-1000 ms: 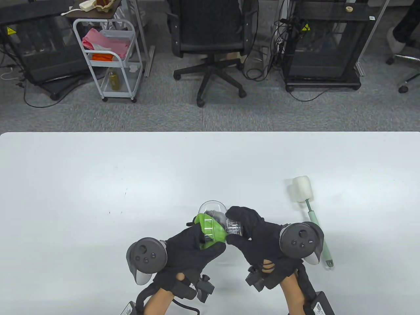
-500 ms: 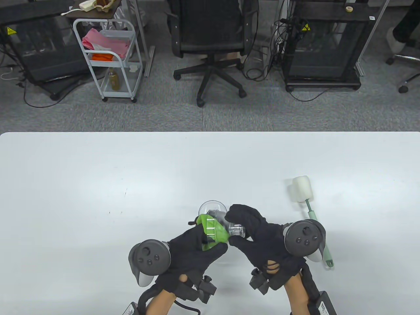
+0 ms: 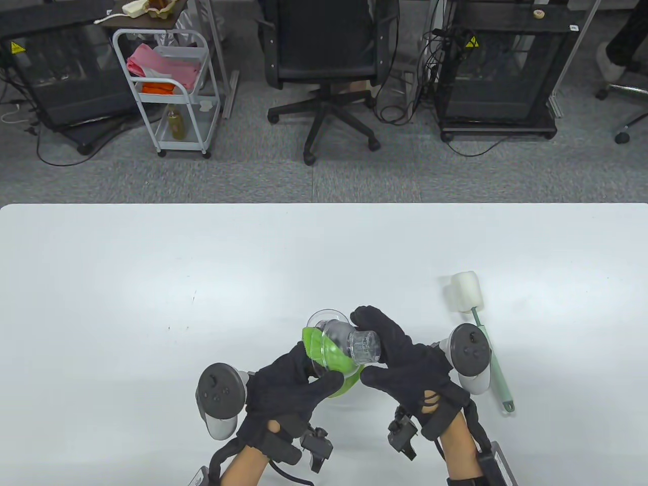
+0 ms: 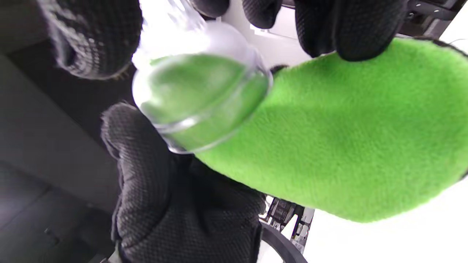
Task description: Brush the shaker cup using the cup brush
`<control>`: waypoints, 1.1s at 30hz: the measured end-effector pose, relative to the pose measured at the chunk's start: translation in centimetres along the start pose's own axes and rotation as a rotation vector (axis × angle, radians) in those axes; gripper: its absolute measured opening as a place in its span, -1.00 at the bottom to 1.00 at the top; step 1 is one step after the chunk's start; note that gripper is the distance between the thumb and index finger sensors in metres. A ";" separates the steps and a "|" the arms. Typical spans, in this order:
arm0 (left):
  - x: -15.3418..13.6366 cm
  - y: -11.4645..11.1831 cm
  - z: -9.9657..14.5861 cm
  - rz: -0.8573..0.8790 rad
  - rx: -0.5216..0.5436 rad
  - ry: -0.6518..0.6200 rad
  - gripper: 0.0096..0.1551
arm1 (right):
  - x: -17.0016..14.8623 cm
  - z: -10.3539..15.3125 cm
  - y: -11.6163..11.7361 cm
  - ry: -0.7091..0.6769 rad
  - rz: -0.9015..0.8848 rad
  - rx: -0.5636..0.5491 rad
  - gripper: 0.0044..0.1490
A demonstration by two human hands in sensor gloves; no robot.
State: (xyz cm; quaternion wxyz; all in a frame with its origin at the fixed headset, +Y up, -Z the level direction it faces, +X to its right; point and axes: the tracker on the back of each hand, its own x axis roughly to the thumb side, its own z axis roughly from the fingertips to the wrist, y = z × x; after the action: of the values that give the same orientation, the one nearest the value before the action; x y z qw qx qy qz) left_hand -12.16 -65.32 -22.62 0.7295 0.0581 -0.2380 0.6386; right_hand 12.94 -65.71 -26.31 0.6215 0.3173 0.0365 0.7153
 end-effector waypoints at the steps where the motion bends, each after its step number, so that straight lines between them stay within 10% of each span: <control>1: 0.0 -0.2 -0.1 -0.009 -0.038 -0.006 -0.32 | 0.1 -0.1 0.2 -0.017 0.004 -0.022 0.09; 11: 0.0 1.4 -0.1 -0.328 0.060 0.098 -0.45 | 0.8 0.7 -1.4 -0.036 0.023 -0.203 -0.02; 18: -0.7 2.8 0.1 -0.212 0.155 0.143 -0.51 | 2.7 1.2 -1.9 0.058 0.393 -0.191 0.01; 26: -1.0 0.1 -0.2 -0.177 -0.044 0.081 -0.43 | 5.0 0.5 1.4 0.025 0.761 -0.171 0.04; 33: -0.8 -1.3 -0.4 -0.131 -0.170 0.041 -0.20 | 5.4 0.7 1.5 0.051 0.711 -0.144 -0.02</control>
State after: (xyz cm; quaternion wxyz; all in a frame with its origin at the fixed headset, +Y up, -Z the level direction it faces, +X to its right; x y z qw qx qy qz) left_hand -10.82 -66.09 -23.00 0.7767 -0.0015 -0.2721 0.5681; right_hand 11.88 -61.35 -22.85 0.3537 0.2476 -0.1112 0.8951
